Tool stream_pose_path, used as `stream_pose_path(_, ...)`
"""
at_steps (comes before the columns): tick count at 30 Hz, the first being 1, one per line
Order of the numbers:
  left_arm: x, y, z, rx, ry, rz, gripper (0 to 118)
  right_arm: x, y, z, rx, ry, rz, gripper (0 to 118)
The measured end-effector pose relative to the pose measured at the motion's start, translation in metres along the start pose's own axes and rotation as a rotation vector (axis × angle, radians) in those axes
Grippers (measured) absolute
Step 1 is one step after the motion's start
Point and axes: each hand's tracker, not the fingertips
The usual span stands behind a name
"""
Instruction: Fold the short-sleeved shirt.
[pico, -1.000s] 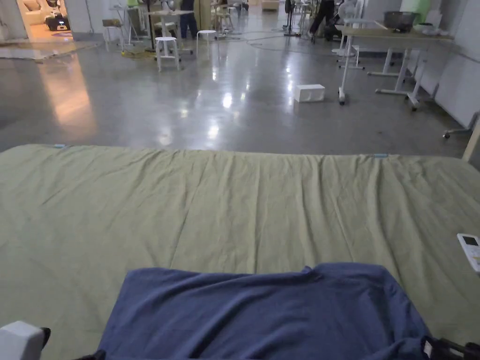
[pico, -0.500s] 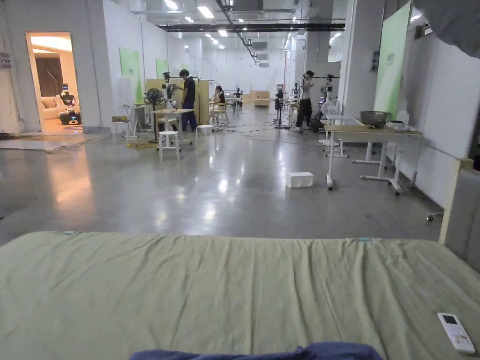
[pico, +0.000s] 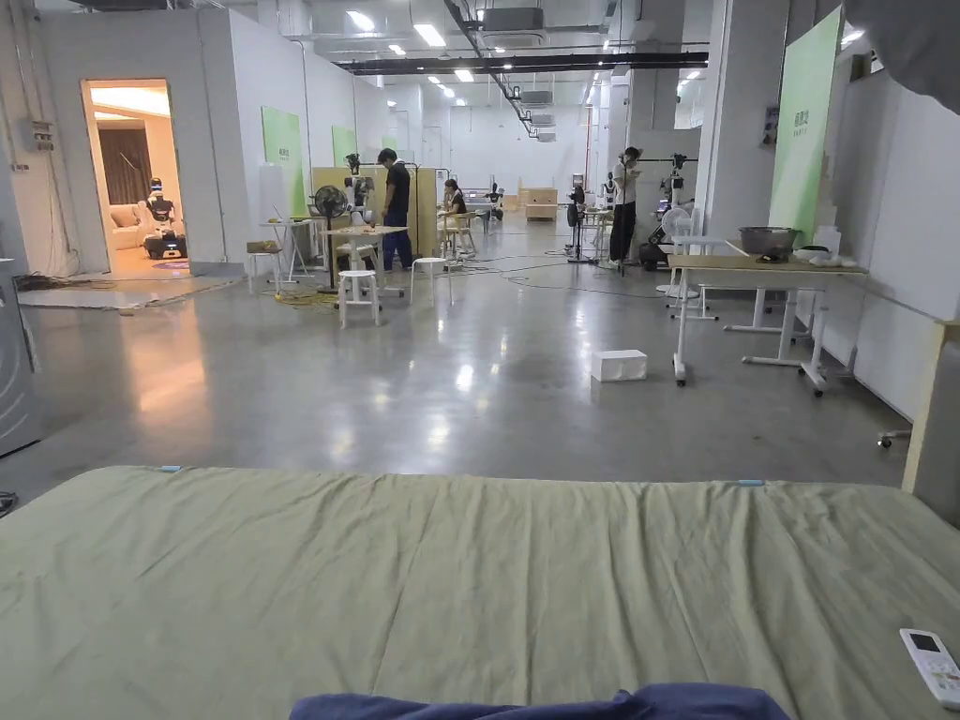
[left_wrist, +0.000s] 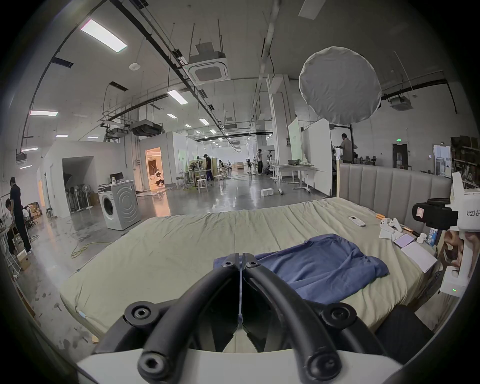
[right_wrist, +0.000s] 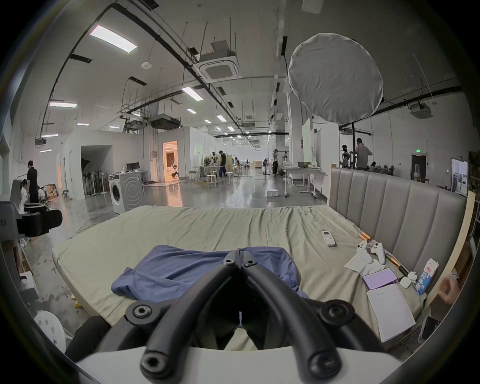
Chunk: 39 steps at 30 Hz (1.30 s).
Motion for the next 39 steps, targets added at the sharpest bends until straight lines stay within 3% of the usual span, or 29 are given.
stream_pose_path(7, -0.01, -0.007, -0.008, -0.029, 0.004, 0.001, 1, 0.001, -0.002, -0.002, -0.01, 0.003, -0.016, 0)
stream_pose_path(14, -0.052, -0.034, -0.046, -0.193, -0.016, 0.226, 2, 0.005, -0.016, -0.01, -0.059, 0.023, -0.037, 0)
stream_pose_path(15, -0.059, -0.042, -0.057, -0.225, -0.018, 0.244, 7, 0.005, -0.018, -0.013, -0.075, 0.029, -0.043, 0)
stream_pose_path(18, -0.074, -0.081, -0.098, -0.331, -0.052, 0.306, 75, 0.006, -0.027, -0.023, -0.122, 0.037, -0.061, 0)
stream_pose_path(19, -0.078, -0.096, -0.112, -0.349, -0.056, 0.317, 85, 0.007, -0.031, -0.026, -0.133, 0.038, -0.061, 0)
stream_pose_path(27, -0.083, -0.185, -0.215, -0.624, -0.085, 0.249, 81, 0.01, -0.047, -0.039, -0.219, 0.017, -0.044, 0)
stream_pose_path(29, -0.085, -0.199, -0.227, -0.664, -0.094, 0.311, 74, 0.012, -0.051, -0.04, -0.232, 0.01, -0.048, 0)
stream_pose_path(32, -0.082, -0.205, -0.232, -0.699, -0.056, 0.283, 64, 0.013, -0.055, -0.036, -0.237, 0.006, -0.043, 0)
stream_pose_path(33, -0.08, -0.199, -0.231, -0.671, -0.071, 0.265, 57, 0.014, -0.056, -0.035, -0.24, 0.006, -0.041, 0)
stream_pose_path(34, -0.075, -0.197, -0.231, -0.656, -0.094, 0.216, 22, 0.015, -0.059, -0.035, -0.246, 0.004, -0.037, 0)
stream_pose_path(35, -0.072, -0.195, -0.233, -0.657, -0.107, 0.116, 6, 0.015, -0.06, -0.035, -0.253, 0.001, -0.033, 0)
stream_pose_path(38, -0.057, -0.199, -0.242, -0.737, -0.099, -0.011, 6, 0.024, -0.068, -0.04, -0.291, -0.008, -0.034, 0)
stream_pose_path(39, -0.057, -0.2, -0.246, -0.752, -0.094, 0.01, 6, 0.027, -0.07, -0.042, -0.298, -0.02, -0.037, 0)
